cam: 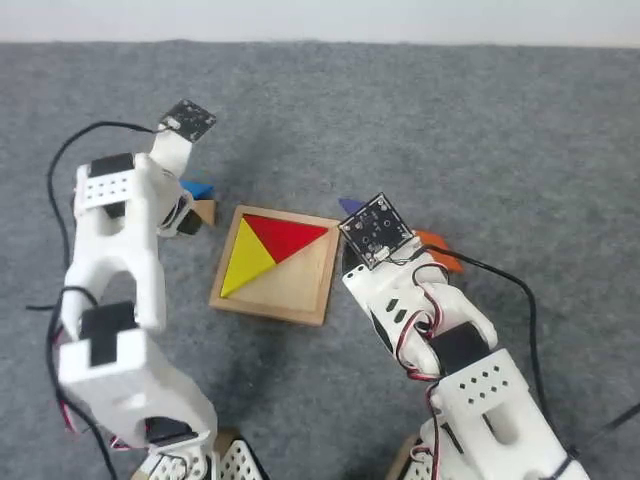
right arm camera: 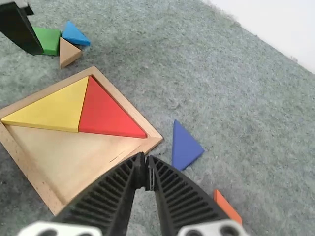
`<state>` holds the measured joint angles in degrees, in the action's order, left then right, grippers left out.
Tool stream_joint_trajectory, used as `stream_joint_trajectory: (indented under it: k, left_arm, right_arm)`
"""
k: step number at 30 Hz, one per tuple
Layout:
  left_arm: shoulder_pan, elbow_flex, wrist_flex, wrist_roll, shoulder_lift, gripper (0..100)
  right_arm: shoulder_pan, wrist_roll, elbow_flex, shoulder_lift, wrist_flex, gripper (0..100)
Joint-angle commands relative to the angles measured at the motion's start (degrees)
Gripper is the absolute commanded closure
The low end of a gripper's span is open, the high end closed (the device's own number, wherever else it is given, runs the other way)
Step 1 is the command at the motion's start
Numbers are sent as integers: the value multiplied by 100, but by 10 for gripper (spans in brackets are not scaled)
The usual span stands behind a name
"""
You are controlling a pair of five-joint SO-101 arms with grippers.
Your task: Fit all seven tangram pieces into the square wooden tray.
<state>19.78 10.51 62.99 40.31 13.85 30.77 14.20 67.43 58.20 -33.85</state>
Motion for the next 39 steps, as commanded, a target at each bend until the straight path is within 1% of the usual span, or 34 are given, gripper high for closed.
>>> stream_joint_trajectory:
  k: [1,4,7,15,18,21,24,26,34,36,39]
  left_arm:
    - [97,-901,88,563,536,759]
    - [123,-1323,229,932,993,759]
    - [105,-1833,774,1257,1389,760]
    - [88,-3459,1635,1327,2840,760]
    - [97,-4321,2259,1336,3481,761]
    - [123,-5218,3024,1670,4070,768]
    - [123,-6026,3745,2048,4545,833]
    - [132,-6255,3763,2075,4738,860]
    - [132,-6202,3763,2048,4756,866]
    - [132,-6132,3763,2022,4598,866]
    - [132,-5921,3763,1785,4193,866]
  right_arm:
    - [-48,-44,-53,127,145,989]
    - [-48,-44,-53,127,145,989]
    - [-48,-35,-53,127,145,989]
    - [-48,-35,-53,127,145,989]
    - [-48,-35,-53,127,145,989]
    - [-48,-35,-53,127,145,989]
    - [-48,-35,-53,127,145,989]
    - [-48,-35,-53,127,145,989]
    - [-48,-35,-53,127,145,989]
    - [-48,-35,-53,127,145,989]
    - [-48,-35,-53,127,145,989]
